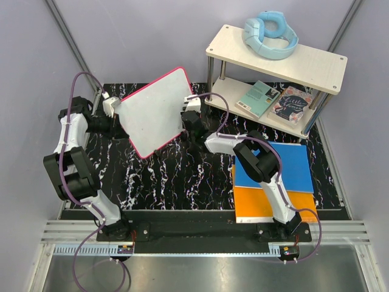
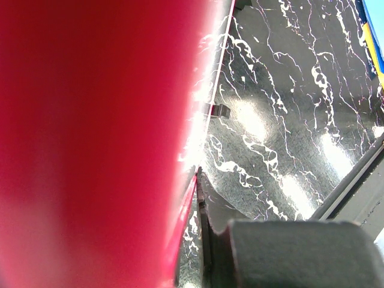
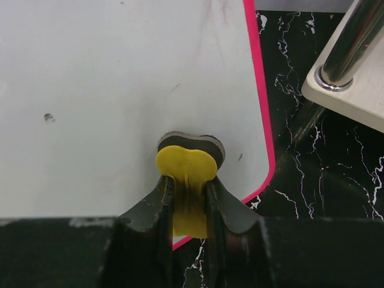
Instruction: Erase the whiteboard
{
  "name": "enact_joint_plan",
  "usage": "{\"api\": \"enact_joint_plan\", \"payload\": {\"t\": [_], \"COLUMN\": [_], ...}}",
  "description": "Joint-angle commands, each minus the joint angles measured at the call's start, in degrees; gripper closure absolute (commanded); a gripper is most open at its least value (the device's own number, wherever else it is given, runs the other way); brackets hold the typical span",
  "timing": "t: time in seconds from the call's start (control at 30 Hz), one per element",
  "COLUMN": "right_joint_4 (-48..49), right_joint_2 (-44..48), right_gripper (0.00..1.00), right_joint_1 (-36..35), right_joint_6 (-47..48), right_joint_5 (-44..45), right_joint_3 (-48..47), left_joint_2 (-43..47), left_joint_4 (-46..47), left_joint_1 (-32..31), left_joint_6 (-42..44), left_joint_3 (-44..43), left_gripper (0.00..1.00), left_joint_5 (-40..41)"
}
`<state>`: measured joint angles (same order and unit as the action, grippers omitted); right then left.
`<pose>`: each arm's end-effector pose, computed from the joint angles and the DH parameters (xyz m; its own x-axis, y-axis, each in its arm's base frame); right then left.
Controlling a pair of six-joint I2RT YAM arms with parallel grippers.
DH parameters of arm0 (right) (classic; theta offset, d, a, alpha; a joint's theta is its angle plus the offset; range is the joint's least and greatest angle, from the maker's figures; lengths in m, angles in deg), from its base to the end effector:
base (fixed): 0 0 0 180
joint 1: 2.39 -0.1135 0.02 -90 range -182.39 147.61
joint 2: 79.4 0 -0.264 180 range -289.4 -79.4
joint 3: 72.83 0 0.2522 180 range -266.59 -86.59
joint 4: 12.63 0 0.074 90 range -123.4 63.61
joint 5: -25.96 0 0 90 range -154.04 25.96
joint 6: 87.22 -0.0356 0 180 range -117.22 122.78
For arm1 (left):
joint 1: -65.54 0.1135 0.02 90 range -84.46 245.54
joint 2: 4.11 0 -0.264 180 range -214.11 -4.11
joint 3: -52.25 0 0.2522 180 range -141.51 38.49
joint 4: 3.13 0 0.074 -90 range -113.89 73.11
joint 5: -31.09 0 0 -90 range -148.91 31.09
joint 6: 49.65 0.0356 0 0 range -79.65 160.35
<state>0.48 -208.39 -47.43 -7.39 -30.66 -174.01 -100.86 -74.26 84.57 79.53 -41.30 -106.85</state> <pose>0.3739 0.3467 0.1747 -0.2144 -0.0061 -0.9767 -0.1798 0.9831 0.0334 0.3199 0.0824 0.2674 -0.7238 0.1980 -0.6610 0.5527 0.7399 -0.3835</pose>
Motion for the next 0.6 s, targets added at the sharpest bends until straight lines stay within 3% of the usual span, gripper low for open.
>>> {"api": "enact_joint_plan", "payload": {"t": [0.0,0.17,0.27,0.43,0.57], "right_joint_4": [-0.2,0.5,7.5,12.8,14.1], "right_joint_2": [0.8,3.0,5.3,5.7,3.9], "right_gripper": [1.0,1.0,1.0,1.0,1.0], "right_joint_1": [0.8,0.8,0.9,0.9,1.1], "right_joint_6": [-4.0,-10.8,-16.3,-28.8,-32.2], "right_joint_5": [-2.6,-12.8,-20.0,-19.1,-18.1], "right_joint_3": [-0.7,2.2,8.2,12.5,11.5], "left_joint_2": [-1.8,-2.0,-2.0,-1.9,-1.5], "left_joint_4": [-0.5,-0.6,-0.6,-0.6,-0.6], "left_joint_1": [-0.8,-0.7,-0.8,-0.8,-0.8], "left_joint_6": [8.1,7.8,7.9,8.1,8.4], "left_joint_3": [0.0,0.0,0.2,0.4,0.7], "left_gripper": [1.0,1.0,1.0,1.0,1.0], "left_joint_5": [13.7,13.1,12.8,12.5,12.9]}}
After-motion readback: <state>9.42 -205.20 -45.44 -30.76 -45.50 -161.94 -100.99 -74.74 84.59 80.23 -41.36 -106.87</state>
